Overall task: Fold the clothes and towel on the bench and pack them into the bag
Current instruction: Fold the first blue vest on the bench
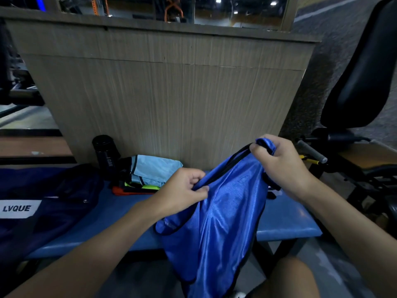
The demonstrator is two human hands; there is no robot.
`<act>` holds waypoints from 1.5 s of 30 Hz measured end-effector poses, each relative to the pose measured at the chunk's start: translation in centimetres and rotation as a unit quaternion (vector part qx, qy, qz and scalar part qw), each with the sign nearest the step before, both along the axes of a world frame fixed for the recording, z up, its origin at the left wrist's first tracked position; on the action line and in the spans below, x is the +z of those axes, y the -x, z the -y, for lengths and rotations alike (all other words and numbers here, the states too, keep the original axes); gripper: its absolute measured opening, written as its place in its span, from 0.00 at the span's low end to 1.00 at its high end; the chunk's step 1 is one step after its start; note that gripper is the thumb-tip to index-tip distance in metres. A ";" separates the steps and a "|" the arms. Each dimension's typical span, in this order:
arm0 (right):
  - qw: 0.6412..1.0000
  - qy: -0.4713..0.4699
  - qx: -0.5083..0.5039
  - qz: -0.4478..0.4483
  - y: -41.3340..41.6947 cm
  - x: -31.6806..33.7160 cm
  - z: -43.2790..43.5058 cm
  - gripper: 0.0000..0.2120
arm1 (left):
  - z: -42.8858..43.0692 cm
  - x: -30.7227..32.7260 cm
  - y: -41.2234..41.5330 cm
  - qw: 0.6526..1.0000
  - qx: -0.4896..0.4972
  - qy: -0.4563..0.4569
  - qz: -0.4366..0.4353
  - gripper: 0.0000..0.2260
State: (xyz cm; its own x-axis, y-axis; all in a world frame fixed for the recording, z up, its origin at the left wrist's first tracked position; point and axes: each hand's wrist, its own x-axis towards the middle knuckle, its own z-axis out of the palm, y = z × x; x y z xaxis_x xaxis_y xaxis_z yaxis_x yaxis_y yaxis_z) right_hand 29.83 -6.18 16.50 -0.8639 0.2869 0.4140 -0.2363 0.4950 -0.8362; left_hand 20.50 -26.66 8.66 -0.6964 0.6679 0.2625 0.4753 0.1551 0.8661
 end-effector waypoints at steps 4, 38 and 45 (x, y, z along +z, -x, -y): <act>0.999 0.031 0.020 0.008 -0.2 -0.1 -0.3 0.09 | 0.3 0.8 0.4 1.000 -0.002 0.000 -0.004 0.10; 0.997 0.026 -0.072 0.018 1.0 -2.4 -3.0 0.12 | 2.9 0.7 4.2 0.988 0.050 0.094 -0.110 0.06; 0.977 -0.067 0.114 0.165 0.7 -3.3 0.2 0.26 | 0.9 5.1 1.4 0.988 -0.051 0.088 -0.114 0.11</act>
State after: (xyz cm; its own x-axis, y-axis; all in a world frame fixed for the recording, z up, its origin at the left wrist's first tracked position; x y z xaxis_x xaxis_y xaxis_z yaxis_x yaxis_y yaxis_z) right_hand 29.12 -6.34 13.18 -0.9919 0.0337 0.1221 -0.0811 0.5710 -0.8170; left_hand 19.11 -27.58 13.73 -0.5595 0.7805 0.2788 0.6762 0.2354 0.6981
